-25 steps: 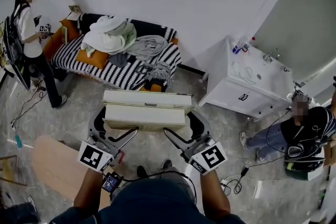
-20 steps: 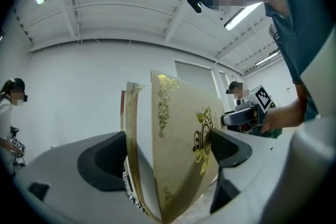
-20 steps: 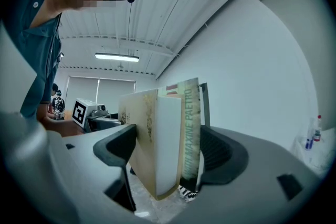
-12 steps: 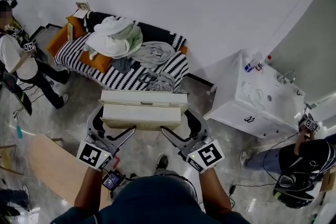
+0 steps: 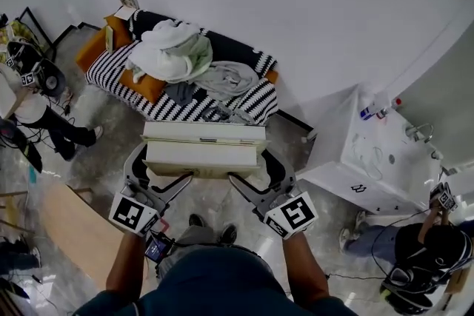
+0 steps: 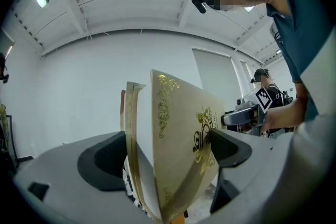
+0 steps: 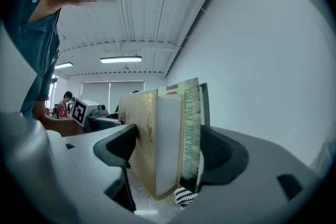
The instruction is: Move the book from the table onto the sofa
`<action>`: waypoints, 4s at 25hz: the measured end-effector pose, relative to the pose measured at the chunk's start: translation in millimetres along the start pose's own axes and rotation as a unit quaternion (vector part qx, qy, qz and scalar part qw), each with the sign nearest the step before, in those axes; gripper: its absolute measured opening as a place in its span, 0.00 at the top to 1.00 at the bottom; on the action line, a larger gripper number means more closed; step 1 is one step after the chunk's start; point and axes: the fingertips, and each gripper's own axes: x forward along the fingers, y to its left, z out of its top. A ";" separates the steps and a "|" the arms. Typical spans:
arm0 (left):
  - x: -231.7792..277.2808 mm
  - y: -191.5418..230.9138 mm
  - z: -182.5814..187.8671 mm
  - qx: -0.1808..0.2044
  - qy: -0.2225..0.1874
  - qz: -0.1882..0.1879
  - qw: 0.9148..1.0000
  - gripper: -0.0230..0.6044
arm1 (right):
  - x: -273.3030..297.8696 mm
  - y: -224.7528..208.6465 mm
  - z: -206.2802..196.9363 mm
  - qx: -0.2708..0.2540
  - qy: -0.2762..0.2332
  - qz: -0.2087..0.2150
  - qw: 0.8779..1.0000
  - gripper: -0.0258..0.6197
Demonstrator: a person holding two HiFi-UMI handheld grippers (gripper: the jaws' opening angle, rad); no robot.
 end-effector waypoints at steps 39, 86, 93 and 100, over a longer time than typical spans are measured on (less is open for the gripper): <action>245.2 250.9 -76.9 -0.042 0.034 0.026 0.998 0.19 | 272.6 -238.7 -49.4 0.031 0.032 0.021 0.999 0.35; 379.5 380.6 -348.3 -0.187 0.201 0.000 0.962 0.19 | 426.1 -374.1 -299.5 0.171 0.184 0.001 0.968 0.35; 375.3 393.8 -415.5 -0.233 0.241 -0.014 0.942 0.19 | 443.6 -370.3 -361.6 0.202 0.230 -0.012 0.952 0.35; 364.6 402.4 -484.1 -0.286 0.280 -0.026 0.916 0.19 | 457.6 -361.2 -423.4 0.231 0.281 -0.024 0.931 0.35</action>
